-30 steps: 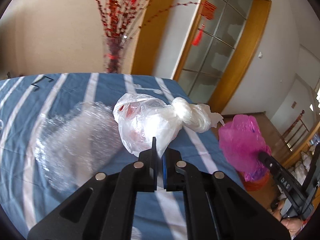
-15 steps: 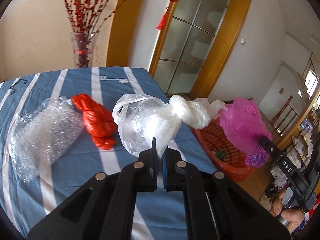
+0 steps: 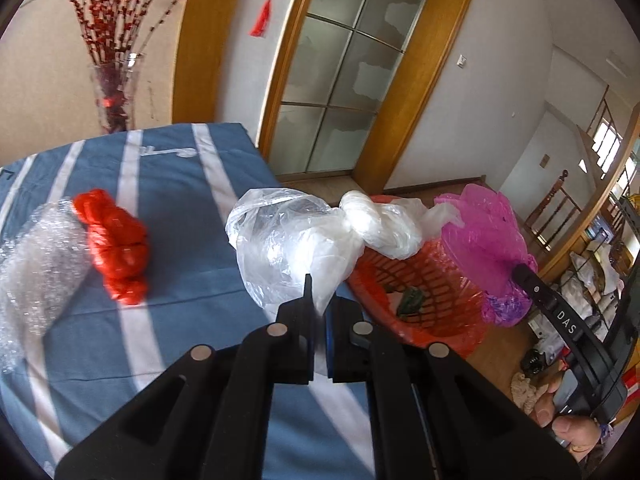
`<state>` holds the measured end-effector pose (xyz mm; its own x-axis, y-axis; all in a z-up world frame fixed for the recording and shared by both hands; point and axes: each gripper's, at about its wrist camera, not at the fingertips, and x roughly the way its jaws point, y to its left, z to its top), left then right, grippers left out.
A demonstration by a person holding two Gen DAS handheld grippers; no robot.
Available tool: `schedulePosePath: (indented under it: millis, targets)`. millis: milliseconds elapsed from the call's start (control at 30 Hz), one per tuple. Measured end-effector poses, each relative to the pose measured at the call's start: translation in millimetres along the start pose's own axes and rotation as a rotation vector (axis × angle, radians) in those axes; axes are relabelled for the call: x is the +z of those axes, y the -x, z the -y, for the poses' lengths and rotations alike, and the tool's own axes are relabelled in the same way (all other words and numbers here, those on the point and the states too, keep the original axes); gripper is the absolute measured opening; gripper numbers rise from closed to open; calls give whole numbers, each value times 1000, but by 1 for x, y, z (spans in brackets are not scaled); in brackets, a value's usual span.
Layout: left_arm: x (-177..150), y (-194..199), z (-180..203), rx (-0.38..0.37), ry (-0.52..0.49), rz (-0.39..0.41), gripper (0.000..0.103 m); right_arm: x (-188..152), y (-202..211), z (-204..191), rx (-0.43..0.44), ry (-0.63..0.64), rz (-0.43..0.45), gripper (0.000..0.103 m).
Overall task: Collect trash
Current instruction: 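Carry the white and pink bags over the red basket with both tools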
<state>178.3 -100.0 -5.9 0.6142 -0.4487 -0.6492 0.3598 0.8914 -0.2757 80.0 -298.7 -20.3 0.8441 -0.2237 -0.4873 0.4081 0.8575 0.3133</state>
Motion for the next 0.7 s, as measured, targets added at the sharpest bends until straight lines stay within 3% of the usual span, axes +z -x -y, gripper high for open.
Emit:
schedulePosePath:
  millis: [433,700]
  targets:
    - [12,-61,48,-73,-22,-63,6,17,-23,35,-98,-83,29,23]
    - [14,-97,76,-131,-61,-118,7,23,-37,45,-89,-107,5,28]
